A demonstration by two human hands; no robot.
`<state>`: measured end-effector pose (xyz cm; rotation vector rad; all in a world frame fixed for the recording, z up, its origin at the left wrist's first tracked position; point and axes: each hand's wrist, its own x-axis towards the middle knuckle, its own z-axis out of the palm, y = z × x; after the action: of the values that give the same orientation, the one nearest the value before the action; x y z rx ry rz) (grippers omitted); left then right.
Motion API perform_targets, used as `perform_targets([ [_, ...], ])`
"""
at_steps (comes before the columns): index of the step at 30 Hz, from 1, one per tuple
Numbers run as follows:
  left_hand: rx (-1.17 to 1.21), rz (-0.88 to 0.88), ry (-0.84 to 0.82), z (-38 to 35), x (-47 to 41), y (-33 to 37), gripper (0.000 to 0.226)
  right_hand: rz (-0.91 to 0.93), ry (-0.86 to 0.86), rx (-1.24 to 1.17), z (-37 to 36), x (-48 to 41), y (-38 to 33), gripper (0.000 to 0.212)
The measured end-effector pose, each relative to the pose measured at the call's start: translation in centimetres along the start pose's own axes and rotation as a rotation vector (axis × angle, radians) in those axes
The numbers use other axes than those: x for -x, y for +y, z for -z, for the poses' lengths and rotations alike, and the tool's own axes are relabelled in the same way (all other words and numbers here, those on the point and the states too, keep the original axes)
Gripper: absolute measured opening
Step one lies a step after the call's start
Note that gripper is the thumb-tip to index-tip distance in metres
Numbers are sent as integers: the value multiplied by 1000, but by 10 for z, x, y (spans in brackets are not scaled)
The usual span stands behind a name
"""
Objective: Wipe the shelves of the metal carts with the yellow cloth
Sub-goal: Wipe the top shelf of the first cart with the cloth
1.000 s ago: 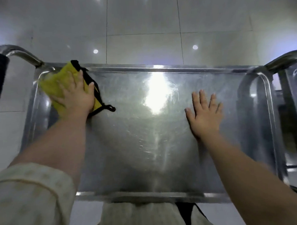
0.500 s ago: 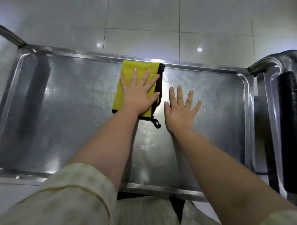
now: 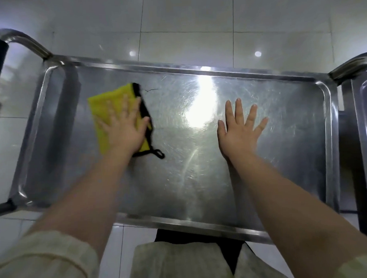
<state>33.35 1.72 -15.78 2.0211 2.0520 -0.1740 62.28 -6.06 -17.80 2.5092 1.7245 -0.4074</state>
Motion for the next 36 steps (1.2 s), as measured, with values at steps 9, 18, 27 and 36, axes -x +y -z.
perform_targets([
  [9,-136,-512,-71,-42,89,126,70,5,-33,-37,4,-3,3,57],
  [18,-63,-138,11,-15,64,-109,76,16,-4,-53,7,1,1,57],
  [27,-63,-21,-13,-6,70,-161,74,42,-98,-49,-5,96,16,62],
  [36,8,0,-39,-13,91,-134,73,-265,-110,34,-29,172,74,67],
])
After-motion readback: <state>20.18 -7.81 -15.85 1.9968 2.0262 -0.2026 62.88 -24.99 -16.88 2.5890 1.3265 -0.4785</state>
